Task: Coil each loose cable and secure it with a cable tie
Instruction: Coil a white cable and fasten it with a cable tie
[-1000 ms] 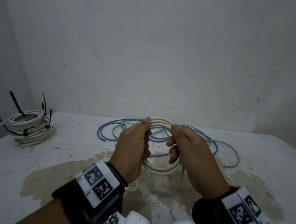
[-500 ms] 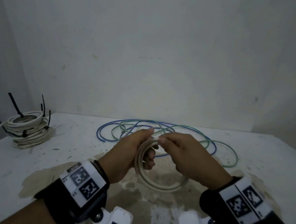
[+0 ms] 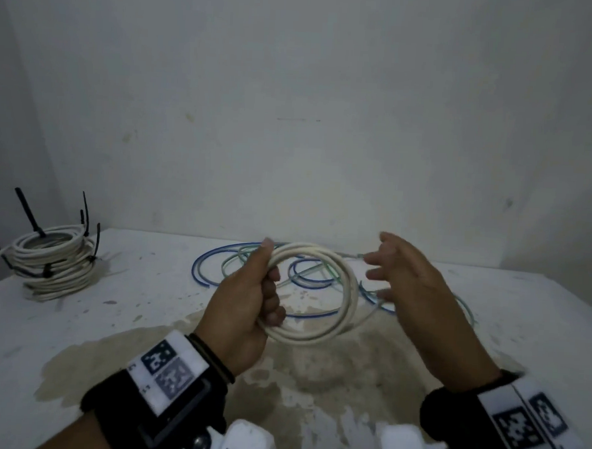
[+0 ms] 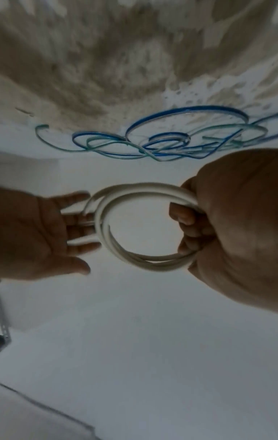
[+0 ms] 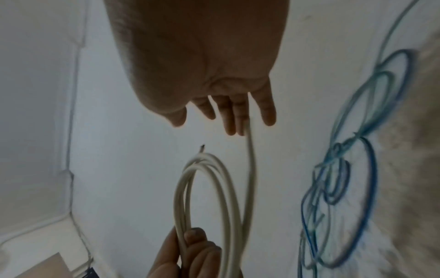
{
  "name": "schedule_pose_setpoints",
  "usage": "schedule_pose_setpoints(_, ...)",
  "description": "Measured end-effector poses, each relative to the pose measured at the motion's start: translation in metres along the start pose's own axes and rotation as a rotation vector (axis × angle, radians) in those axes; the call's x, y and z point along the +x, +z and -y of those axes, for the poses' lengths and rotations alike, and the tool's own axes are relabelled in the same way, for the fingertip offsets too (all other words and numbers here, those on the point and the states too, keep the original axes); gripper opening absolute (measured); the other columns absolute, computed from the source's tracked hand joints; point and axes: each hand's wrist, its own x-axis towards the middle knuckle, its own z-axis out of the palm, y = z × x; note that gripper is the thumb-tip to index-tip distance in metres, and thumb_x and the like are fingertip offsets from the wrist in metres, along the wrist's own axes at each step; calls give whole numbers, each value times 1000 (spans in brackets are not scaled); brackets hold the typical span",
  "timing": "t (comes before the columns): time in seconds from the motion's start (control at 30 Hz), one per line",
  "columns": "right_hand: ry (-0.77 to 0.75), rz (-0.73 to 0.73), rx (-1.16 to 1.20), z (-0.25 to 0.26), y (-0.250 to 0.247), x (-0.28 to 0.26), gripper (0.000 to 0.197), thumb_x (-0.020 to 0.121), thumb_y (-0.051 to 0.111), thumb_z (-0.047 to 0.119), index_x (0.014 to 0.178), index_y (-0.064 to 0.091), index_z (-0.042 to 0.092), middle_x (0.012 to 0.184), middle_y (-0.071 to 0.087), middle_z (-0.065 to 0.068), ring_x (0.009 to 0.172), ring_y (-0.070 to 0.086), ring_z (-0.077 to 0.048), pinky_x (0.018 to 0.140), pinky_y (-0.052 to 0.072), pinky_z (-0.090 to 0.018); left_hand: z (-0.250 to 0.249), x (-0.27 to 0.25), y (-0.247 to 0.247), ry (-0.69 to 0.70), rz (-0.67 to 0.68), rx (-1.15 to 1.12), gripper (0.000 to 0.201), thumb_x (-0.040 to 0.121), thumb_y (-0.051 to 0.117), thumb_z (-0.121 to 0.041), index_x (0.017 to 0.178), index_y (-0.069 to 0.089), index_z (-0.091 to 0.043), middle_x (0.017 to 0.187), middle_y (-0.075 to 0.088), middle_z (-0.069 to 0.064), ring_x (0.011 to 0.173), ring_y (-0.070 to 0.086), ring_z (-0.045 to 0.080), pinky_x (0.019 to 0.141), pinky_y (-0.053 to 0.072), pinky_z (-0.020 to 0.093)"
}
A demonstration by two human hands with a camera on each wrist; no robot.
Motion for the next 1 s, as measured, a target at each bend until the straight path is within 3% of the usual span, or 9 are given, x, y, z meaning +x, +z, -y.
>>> schedule_pose_setpoints(0.07, 147, 20, 71, -11, 5, -9, 72, 66, 51, 82, 121, 53, 38, 119, 65, 7, 111, 60, -15, 100, 44, -47, -1, 4, -2, -1, -43, -125, 41, 94, 51, -42, 65, 42, -13, 44, 15, -6, 35, 16, 9, 35, 22, 19)
schedule_pose_setpoints(0.1, 201, 50, 148, -16, 12, -15, 81, 62, 53, 79, 127, 51, 30, 114, 67, 5, 110, 61, -17, 99, 45, -46, 0, 5, -1, -8, -55, -177, 42, 94, 50, -42, 66, 42, -13, 43, 15, -6, 34, 16, 8, 34, 23, 18)
schedule_pose_setpoints(0.27, 259, 2, 692, -18, 36, -20, 45, 91, 51, 28, 128, 46, 4, 94, 74, -5, 92, 71, -20, 83, 57, -40, 12, -2, 7, -45, -53, -316, 41, 96, 48, -41, 66, 43, -12, 40, 17, -6, 32, 16, 8, 33, 25, 19)
schedule_pose_setpoints(0.33, 196, 52, 574, -11, 40, -21, 25, 94, 46, 25, 103, 61, 7, 83, 74, -5, 74, 70, -17, 69, 58, -33, 18, -6, 7, -40, -34, -293, 42, 96, 48, -40, 64, 43, -13, 42, 18, -5, 33, 17, 9, 35, 26, 20)
schedule_pose_setpoints(0.47, 25, 66, 289, -7, 39, -22, 30, 99, 42, 25, 74, 53, 13, 57, 47, -1, 49, 46, -16, 57, 43, -38, 20, -7, -2, -23, 68, -78, 41, 99, 38, -32, 65, 46, -10, 46, 26, 0, 38, 27, 15, 44, 40, 28)
schedule_pose_setpoints(0.63, -14, 138, 168, -12, 36, -24, 11, 98, 44, 27, 94, 53, 31, 53, 44, 9, 47, 42, -11, 52, 40, -35, 3, -2, -5, 118, 215, 277, 35, 102, 35, -30, 93, 62, -10, 56, 39, 1, 45, 28, 14, 44, 30, 23)
schedule_pose_setpoints(0.73, -84, 115, 93, -16, 35, -25, 14, 98, 43, 32, 93, 56, 35, 55, 46, 9, 53, 44, -14, 57, 40, -37, -4, -1, -1, 195, 278, 437, 31, 102, 38, -26, 93, 65, -11, 58, 38, 0, 48, 25, 14, 46, 22, 26)
schedule_pose_setpoints(0.9, -182, 120, 21, -17, 33, -22, 29, 95, 41, 43, 115, 61, 38, 67, 56, 26, 64, 51, 0, 68, 41, -29, -5, -3, 2, 244, 317, 467, 31, 99, 42, -27, 92, 71, -23, 64, 31, 11, 48, 23, 14, 48, 17, 30)
schedule_pose_setpoints(1.0, -184, 126, 16, -20, 33, -21, 26, 92, 41, 48, 108, 59, 41, 65, 54, 11, 55, 47, -8, 56, 43, -38, -2, -6, 3, 282, 322, 512, 21, 100, 41, -23, 104, 60, -15, 60, 36, 1, 46, 26, 10, 44, 21, 23)
